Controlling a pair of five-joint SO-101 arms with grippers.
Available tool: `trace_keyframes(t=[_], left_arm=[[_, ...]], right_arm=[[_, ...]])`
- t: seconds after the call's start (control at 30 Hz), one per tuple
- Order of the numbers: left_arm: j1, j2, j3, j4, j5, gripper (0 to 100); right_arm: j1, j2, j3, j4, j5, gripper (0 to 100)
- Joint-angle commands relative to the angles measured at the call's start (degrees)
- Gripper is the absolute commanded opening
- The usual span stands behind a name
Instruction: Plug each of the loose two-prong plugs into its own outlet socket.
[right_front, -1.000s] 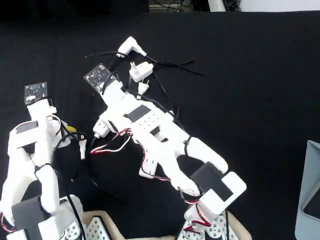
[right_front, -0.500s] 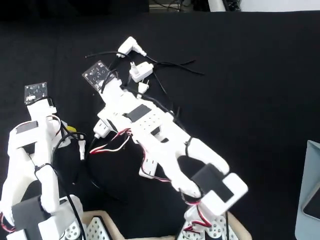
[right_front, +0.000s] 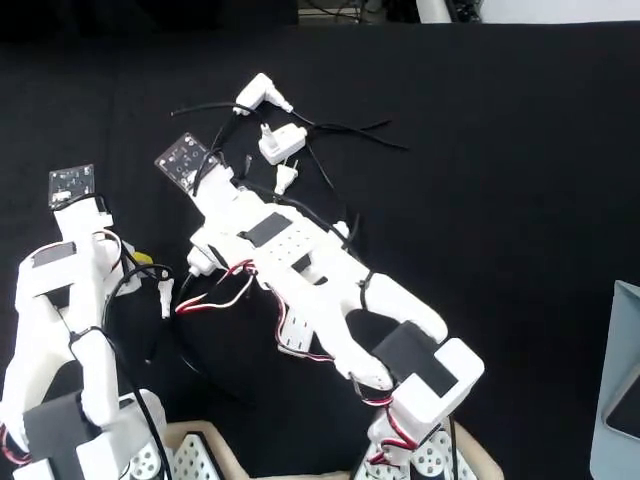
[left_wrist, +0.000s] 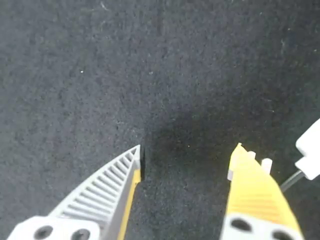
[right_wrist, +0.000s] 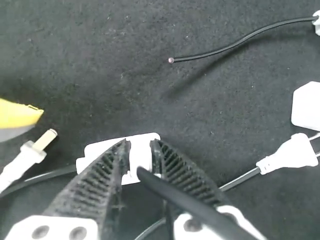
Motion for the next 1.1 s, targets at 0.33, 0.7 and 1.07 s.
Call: trace_keyframes(t=[0.33, 0.7, 1.07], left_arm=[[-0.3, -1.6, 0.0, -0.9, 0.2, 28], [-0.3, -1.6, 0.2, -1.0, 0.1, 28], [-0.3, -1.6, 0.3, -1.0, 0.1, 28]], right_arm=[[2.5, 0.4, -1.9, 0.9, 1.1, 1.1], [-0.3, 0.8, 0.0, 0.9, 1.8, 1.1], [-0.1, 6.9, -0.6, 3.0, 2.0, 1.1]])
